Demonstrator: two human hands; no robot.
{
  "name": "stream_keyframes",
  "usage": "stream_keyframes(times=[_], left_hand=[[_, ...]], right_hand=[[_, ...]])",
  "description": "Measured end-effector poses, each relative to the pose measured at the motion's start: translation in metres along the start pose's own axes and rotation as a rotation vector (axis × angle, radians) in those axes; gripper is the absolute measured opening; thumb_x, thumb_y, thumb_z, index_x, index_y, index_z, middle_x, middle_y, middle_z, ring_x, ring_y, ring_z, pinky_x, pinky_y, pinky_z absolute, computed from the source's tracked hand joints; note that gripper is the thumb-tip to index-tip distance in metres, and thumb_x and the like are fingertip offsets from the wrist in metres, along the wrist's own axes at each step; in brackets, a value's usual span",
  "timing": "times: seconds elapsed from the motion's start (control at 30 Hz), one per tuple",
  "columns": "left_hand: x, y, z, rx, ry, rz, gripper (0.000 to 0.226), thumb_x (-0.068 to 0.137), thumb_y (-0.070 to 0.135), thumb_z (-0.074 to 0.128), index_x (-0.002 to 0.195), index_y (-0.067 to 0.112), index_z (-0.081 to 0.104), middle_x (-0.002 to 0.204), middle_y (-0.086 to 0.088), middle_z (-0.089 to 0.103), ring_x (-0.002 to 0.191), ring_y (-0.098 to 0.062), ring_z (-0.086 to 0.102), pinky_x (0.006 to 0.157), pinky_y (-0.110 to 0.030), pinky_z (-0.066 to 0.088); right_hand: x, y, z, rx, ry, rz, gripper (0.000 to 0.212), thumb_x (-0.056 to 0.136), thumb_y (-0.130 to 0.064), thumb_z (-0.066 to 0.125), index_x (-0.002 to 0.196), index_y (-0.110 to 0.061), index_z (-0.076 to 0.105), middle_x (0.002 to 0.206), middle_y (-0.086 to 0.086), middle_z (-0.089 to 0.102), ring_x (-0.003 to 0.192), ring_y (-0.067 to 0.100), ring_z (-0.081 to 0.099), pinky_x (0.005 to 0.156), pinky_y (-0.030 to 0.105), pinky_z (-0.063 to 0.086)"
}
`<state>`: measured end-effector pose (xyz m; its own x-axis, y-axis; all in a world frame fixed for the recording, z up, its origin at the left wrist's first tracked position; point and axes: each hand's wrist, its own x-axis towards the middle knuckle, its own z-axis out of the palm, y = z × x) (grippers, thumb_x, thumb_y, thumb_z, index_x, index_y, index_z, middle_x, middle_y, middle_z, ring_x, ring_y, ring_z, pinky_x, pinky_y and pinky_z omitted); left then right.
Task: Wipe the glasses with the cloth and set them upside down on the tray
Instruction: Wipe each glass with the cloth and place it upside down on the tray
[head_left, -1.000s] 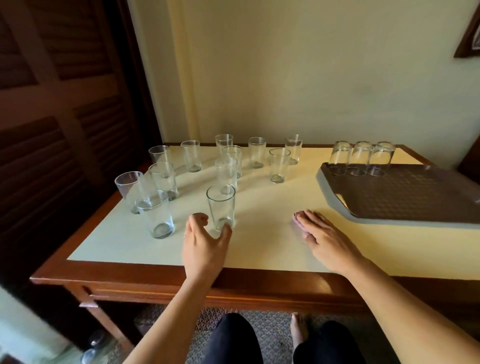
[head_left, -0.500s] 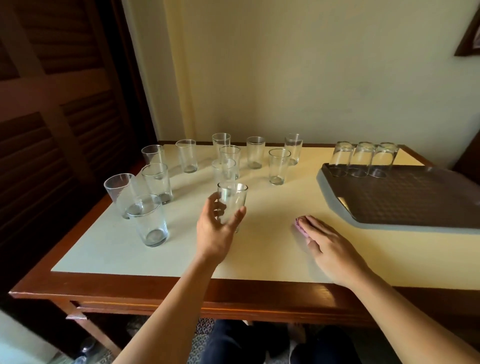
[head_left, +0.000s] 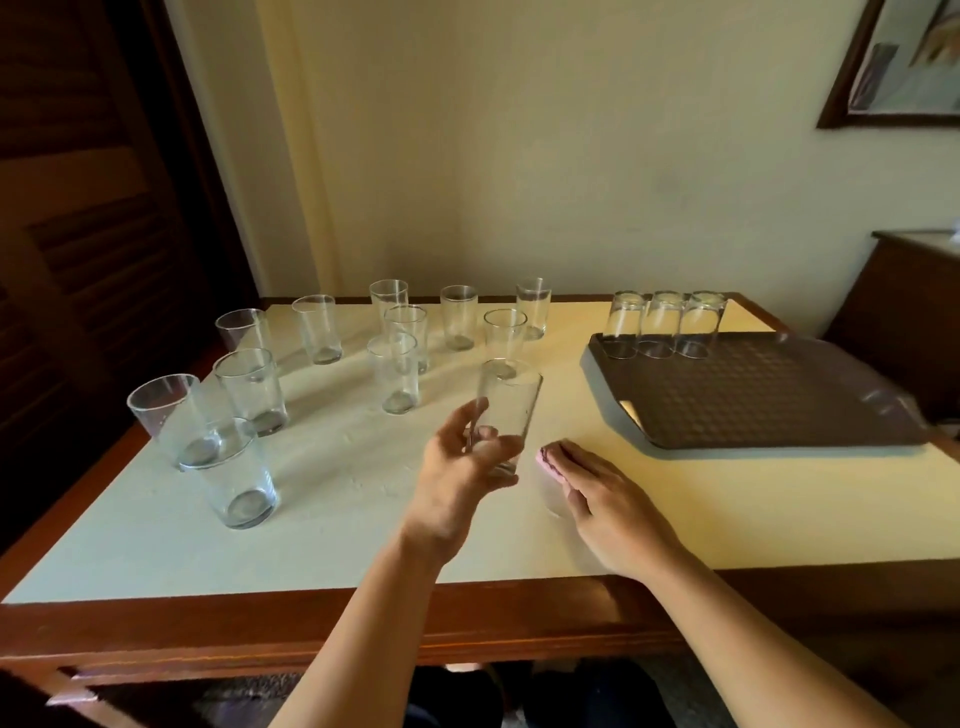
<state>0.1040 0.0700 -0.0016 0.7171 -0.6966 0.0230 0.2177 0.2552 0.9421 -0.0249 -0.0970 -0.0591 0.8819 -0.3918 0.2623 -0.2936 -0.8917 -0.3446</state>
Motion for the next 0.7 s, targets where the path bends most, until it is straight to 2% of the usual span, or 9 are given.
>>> stream_keyframes(times=[0.07,0.17,0.27,0.33,0.4,0.47,0.53,0.63,0.7], left_hand=[[0.004,0.002,-0.002,0.060,0.043,0.066,0.074,0.068,0.021,0.085,0.137,0.016,0.059,0.106,-0.012,0.066,0.084,-0.019,0.067,0.070,-0.031,0.054],[0.011,0.007,0.001,-0.020,0.065,0.114,0.068,0.065,0.027,0.090,0.126,0.010,0.065,0.102,-0.007,0.070,0.084,-0.014,0.067,0.072,-0.029,0.054],[0.017,0.010,0.009,-0.171,0.067,0.081,0.054,0.073,0.018,0.083,0.123,0.011,0.066,0.098,-0.002,0.072,0.083,-0.015,0.066,0.084,-0.035,0.054],[0.019,0.013,0.014,-0.310,0.083,0.055,0.036,0.073,0.019,0.081,0.107,0.018,0.069,0.095,0.000,0.074,0.082,-0.016,0.067,0.092,-0.040,0.052],[0.022,0.018,0.018,-0.421,0.109,0.027,0.028,0.071,0.022,0.081,0.097,0.023,0.068,0.091,0.002,0.076,0.084,-0.015,0.068,0.098,-0.042,0.049],[0.025,0.023,0.019,-0.499,0.110,0.012,0.025,0.070,0.025,0.087,0.089,0.026,0.072,0.094,0.003,0.077,0.089,-0.016,0.068,0.104,-0.043,0.046],[0.028,0.023,0.020,-0.577,0.104,0.004,0.010,0.074,0.029,0.086,0.078,0.028,0.078,0.101,0.004,0.076,0.092,-0.017,0.067,0.108,-0.044,0.045],[0.033,0.023,0.024,-0.650,0.116,-0.033,0.003,0.084,0.032,0.076,0.082,0.030,0.076,0.102,0.005,0.074,0.091,-0.016,0.067,0.112,-0.043,0.043],[0.034,0.024,0.029,-0.663,0.110,-0.051,0.015,0.083,0.037,0.078,0.092,0.028,0.069,0.100,0.004,0.071,0.092,-0.018,0.067,0.111,-0.043,0.045]], right_hand=[[-0.001,0.000,-0.001,0.004,-0.005,0.000,0.052,0.110,-0.027,0.039,0.159,-0.040,0.028,0.167,-0.014,0.025,0.153,0.004,0.020,0.112,0.006,0.011],[0.000,-0.001,-0.002,0.013,-0.007,0.008,0.052,0.111,-0.027,0.038,0.160,-0.040,0.023,0.167,-0.016,0.020,0.154,0.004,0.018,0.112,0.008,0.011],[-0.001,-0.002,-0.004,0.016,-0.017,0.014,0.053,0.111,-0.026,0.038,0.160,-0.040,0.023,0.168,-0.015,0.018,0.154,0.005,0.017,0.114,0.010,0.013],[-0.001,-0.002,-0.004,0.012,-0.015,0.010,0.053,0.111,-0.026,0.037,0.160,-0.040,0.023,0.168,-0.015,0.019,0.154,0.004,0.017,0.113,0.009,0.016],[0.000,-0.003,-0.005,0.006,-0.009,0.005,0.053,0.111,-0.027,0.037,0.160,-0.040,0.021,0.168,-0.016,0.018,0.154,0.004,0.017,0.113,0.010,0.018],[0.000,-0.003,-0.004,0.004,-0.010,0.004,0.054,0.111,-0.026,0.037,0.160,-0.040,0.021,0.168,-0.016,0.017,0.154,0.005,0.017,0.113,0.010,0.019],[0.001,-0.002,-0.004,0.002,-0.021,0.010,0.054,0.111,-0.025,0.037,0.160,-0.041,0.022,0.168,-0.016,0.017,0.154,0.005,0.018,0.112,0.010,0.019],[0.002,-0.002,-0.003,0.011,-0.020,0.014,0.053,0.111,-0.025,0.037,0.159,-0.042,0.023,0.168,-0.016,0.018,0.154,0.005,0.019,0.112,0.010,0.019],[0.002,-0.001,-0.001,0.018,-0.026,0.014,0.054,0.111,-0.024,0.036,0.159,-0.043,0.022,0.168,-0.017,0.017,0.154,0.004,0.017,0.112,0.009,0.018]])
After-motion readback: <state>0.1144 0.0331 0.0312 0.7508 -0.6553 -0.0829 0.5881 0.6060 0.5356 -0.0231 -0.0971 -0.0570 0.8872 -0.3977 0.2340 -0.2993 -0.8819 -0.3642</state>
